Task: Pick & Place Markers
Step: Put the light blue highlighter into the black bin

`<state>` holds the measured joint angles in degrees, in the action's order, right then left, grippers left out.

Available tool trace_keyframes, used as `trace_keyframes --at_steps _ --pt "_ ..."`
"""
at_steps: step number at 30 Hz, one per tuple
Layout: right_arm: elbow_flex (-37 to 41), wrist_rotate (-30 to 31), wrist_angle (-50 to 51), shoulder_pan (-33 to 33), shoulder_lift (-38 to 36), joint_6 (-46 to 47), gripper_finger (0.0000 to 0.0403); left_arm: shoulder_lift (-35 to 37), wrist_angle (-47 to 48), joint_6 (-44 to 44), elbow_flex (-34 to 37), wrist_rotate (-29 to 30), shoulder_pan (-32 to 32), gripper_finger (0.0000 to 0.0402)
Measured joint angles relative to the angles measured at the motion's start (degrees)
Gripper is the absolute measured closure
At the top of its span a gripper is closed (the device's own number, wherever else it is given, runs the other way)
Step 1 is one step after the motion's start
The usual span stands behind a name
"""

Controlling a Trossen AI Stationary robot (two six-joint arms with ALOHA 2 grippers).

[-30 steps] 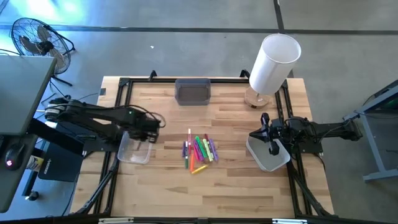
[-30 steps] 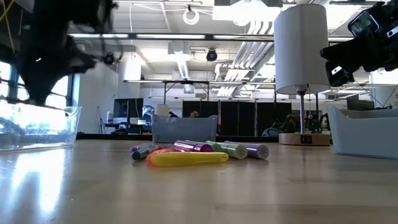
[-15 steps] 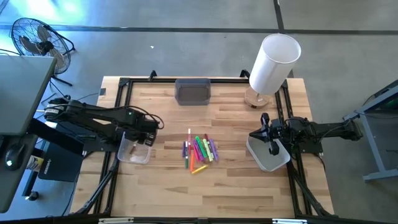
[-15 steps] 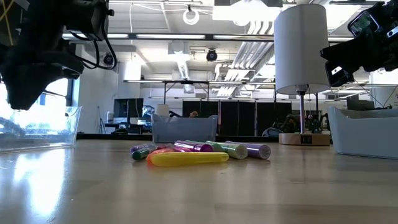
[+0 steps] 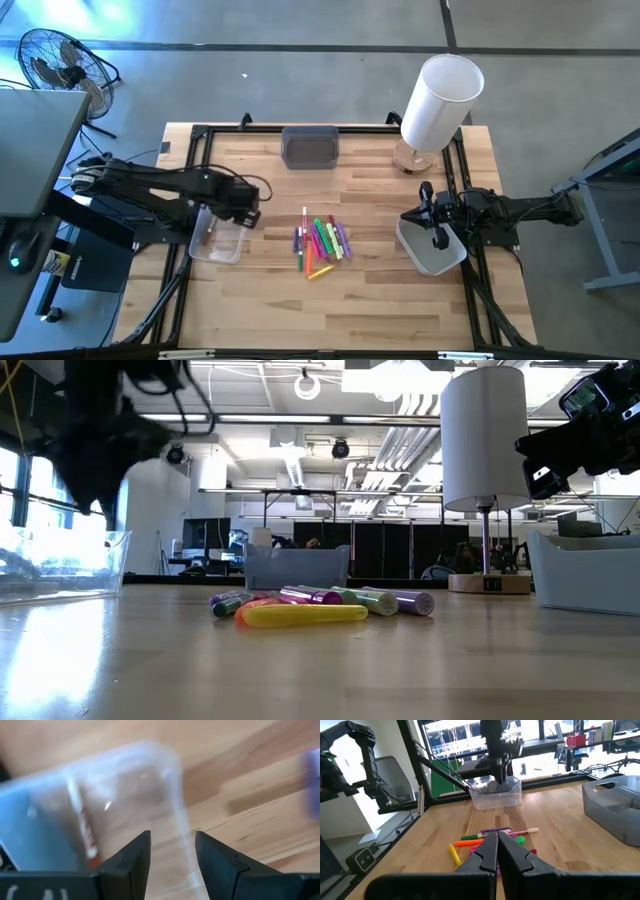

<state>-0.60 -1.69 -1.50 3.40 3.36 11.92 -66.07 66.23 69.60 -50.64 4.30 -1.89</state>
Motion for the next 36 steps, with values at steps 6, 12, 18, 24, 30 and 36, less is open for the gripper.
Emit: trace_keyframes --at_steps 6,12,18,24,30,36 --pt "0.0 0.0 0.0 0.02 0.0 0.0 0.0402 -0.01 -1.49 -7.82 -11.68 7.15 0.0 0.025" --pt "0.0 0.0 0.0 0.0 0.0 -0.01 0.0402 -1.79 -16.35 -22.12 -18.14 12.47 0.0 0.0255" --pt "0.02 -0.02 -0.09 0.0 0.0 0.0 0.0402 -8.06 -30.6 -37.1 -18.88 5.9 -0.01 0.0329" --pt "0.01 -0.13 -0.29 0.01 0.0 0.0 0.0402 -16.18 -33.33 -39.94 -18.74 -1.77 0.0 0.0385" --pt "0.02 -1.13 -0.46 0.02 0.0 2.79 0.0402 -20.98 -35.65 -32.5 -18.72 -6.61 0.0 0.0381" --pt "0.02 -1.27 -0.26 0.01 0.0 4.61 0.0402 -21.26 -36.44 -35.55 -18.73 -11.18 0.0 0.0398"
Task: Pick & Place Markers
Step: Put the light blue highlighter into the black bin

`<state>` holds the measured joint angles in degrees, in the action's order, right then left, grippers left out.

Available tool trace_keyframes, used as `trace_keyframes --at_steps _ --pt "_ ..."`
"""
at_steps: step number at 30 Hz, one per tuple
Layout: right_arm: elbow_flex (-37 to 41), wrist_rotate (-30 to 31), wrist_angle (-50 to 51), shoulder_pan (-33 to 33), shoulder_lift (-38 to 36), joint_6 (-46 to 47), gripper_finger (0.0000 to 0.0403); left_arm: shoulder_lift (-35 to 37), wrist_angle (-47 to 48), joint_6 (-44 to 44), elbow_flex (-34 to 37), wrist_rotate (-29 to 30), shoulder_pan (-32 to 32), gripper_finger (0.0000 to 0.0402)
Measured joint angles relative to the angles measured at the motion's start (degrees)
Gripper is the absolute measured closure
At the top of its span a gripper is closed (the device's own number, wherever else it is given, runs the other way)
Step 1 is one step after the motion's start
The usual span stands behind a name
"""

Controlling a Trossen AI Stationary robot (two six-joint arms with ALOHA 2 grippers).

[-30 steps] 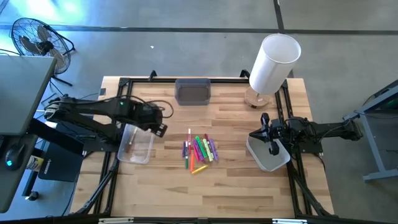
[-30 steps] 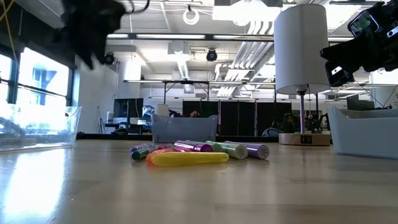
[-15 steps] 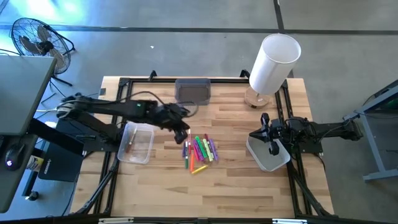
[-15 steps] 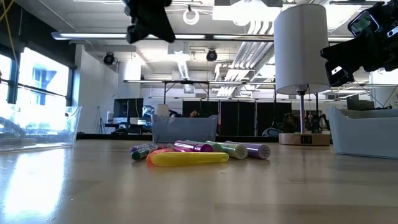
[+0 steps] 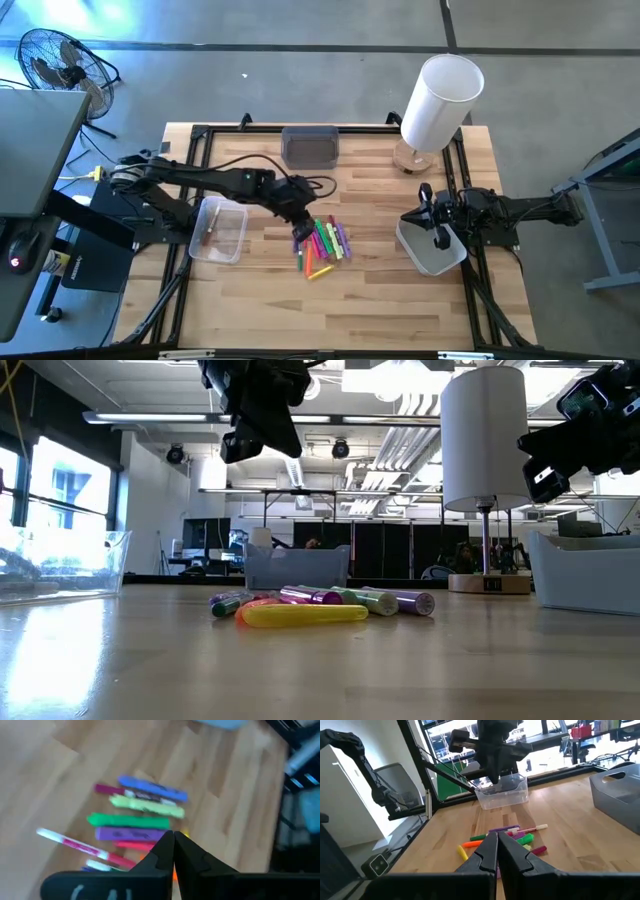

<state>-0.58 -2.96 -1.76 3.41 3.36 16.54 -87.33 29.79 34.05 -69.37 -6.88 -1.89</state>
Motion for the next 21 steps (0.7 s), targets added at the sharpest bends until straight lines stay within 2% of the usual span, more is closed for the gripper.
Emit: trace_keyframes --at_steps 3,9,21 --pt "0.0 0.0 0.02 0.0 0.0 0.08 0.0402 0.34 3.33 -1.62 -0.04 -3.38 0.0 0.04" --pt "-0.02 0.0 0.11 0.01 0.0 2.51 0.0402 3.28 14.33 -4.71 0.06 -0.6 0.0 0.0401" --pt "-0.02 0.9 -0.56 -0.01 0.33 5.8 0.0402 6.23 19.84 -11.41 -0.06 -0.08 -0.04 0.0401"
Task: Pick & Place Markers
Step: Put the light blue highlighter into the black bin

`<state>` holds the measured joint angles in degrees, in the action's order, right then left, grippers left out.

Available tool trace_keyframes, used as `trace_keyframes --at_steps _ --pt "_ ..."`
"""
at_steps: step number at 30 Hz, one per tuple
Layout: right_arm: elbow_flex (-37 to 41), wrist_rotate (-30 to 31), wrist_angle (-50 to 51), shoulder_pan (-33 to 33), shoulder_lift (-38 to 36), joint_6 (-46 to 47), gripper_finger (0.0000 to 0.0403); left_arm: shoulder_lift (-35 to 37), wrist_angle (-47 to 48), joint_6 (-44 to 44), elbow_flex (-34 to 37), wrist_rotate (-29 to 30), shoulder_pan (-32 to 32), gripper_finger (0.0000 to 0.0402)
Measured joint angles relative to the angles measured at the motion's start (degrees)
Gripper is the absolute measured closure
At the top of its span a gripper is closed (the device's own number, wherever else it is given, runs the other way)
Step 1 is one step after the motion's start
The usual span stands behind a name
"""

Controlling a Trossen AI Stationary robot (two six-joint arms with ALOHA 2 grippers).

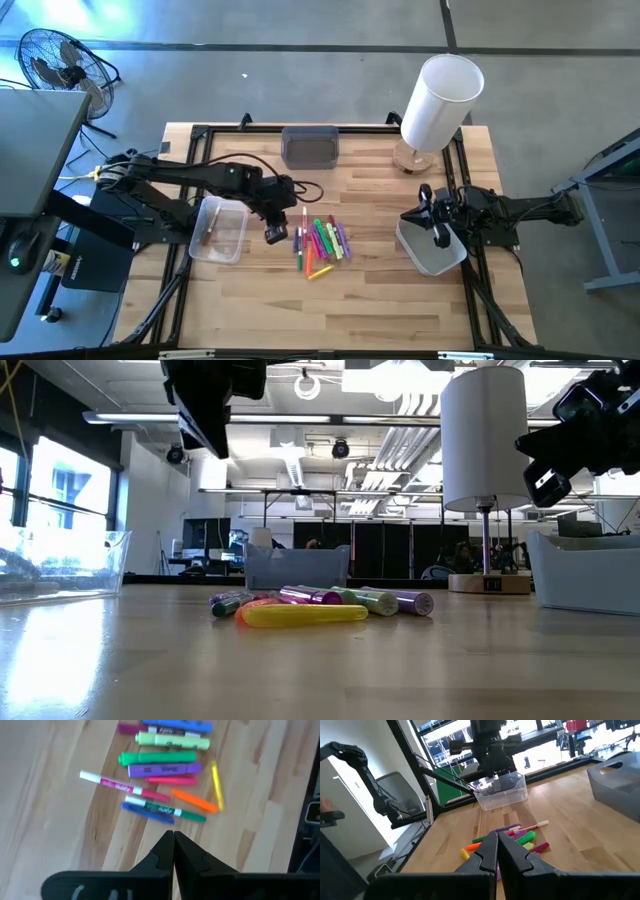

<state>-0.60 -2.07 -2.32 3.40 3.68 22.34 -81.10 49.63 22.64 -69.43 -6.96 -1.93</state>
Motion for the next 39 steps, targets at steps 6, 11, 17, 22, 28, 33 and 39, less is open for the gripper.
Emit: trace_keyframes --at_steps 6,11,17,22,28,33,39 --pt "0.0 0.45 0.32 0.02 0.0 -0.47 0.0402 -0.04 1.57 -1.17 0.08 -0.03 0.0 0.0401" --pt "0.01 5.62 -1.56 0.12 1.91 -4.06 0.0403 1.39 0.88 -1.79 3.52 -1.24 0.01 0.0401" --pt "-4.95 13.53 -2.69 2.06 12.69 -5.97 0.0403 10.58 -4.73 2.5 13.8 -0.24 -0.48 0.0401" --pt "-16.99 18.44 -0.42 3.62 27.76 -9.64 0.0403 19.71 -8.89 5.67 20.67 0.37 -0.35 0.0401" --pt "-38.61 27.76 12.23 3.68 50.23 -2.17 0.0402 26.88 -9.65 3.87 24.73 0.28 -0.35 0.0401" --pt "-59.14 30.16 30.23 3.63 69.18 5.66 0.0402 31.06 -8.15 0.5 27.08 -0.02 -0.35 0.0401" --pt "-81.36 30.13 50.17 2.94 88.29 20.39 0.0402 32.51 -7.37 -4.12 27.26 -2.18 -0.34 0.0401"
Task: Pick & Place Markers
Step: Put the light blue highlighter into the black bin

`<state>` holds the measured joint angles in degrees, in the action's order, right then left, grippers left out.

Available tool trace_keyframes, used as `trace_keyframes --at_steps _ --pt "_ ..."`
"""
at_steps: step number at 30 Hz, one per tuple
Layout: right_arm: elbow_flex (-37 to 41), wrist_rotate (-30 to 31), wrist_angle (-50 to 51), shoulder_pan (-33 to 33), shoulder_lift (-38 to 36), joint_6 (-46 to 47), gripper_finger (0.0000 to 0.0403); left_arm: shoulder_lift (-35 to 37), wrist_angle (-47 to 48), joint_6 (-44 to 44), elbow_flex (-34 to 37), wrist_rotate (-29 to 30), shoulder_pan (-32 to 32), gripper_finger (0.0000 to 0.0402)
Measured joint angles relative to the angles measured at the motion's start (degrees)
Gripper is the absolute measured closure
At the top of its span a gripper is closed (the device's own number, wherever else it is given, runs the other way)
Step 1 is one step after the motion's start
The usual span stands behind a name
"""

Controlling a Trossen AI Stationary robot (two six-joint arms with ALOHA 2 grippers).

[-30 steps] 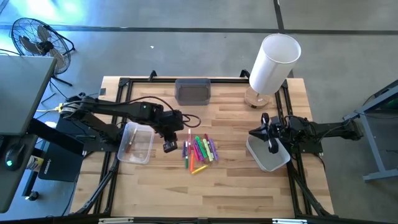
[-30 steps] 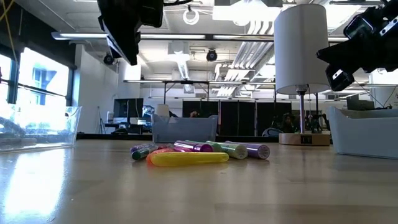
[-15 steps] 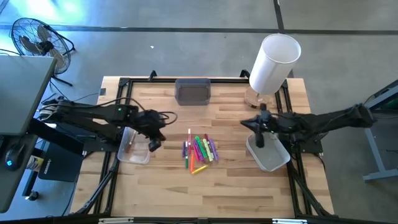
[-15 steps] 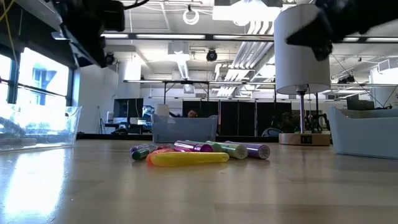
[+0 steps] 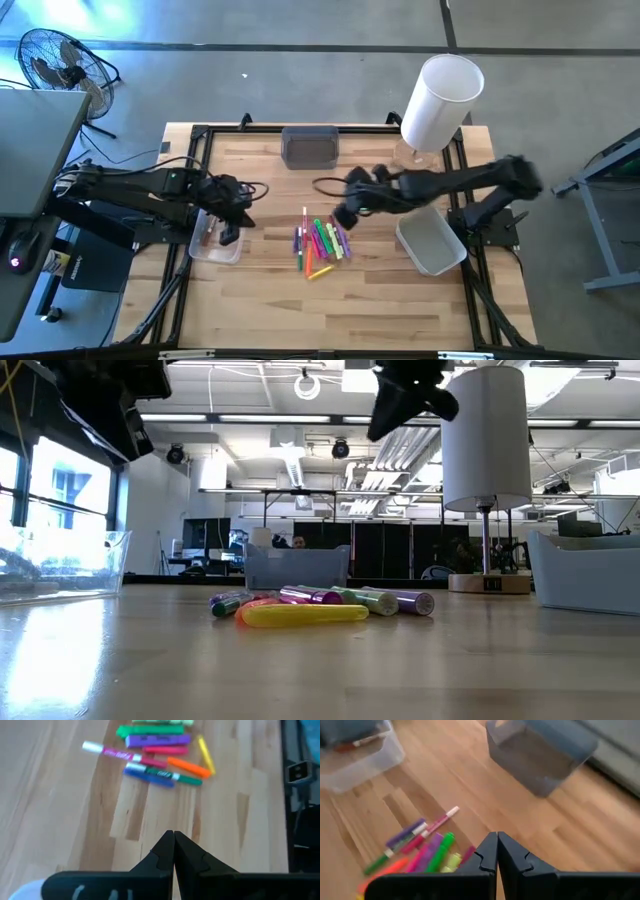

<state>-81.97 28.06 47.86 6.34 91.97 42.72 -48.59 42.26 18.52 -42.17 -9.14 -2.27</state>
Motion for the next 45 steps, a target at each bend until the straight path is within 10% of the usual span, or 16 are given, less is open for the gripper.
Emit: trace_keyframes --at_steps 12,24,45 --pt "-21.8 -12.58 18.27 -1.2 24.73 13.87 0.0373 -0.12 -0.14 -2.23 0.0 -4.07 0.01 0.0401" --pt "-14.05 -19.53 15.76 -2.26 28.07 21.85 0.0296 -0.12 -0.14 -3.47 -0.02 -6.58 0.01 0.0401" --pt "-3.31 -23.42 5.44 -1.5 28.07 26.86 0.0334 -0.12 -0.14 -3.69 -0.02 -8.32 -0.01 0.0401"
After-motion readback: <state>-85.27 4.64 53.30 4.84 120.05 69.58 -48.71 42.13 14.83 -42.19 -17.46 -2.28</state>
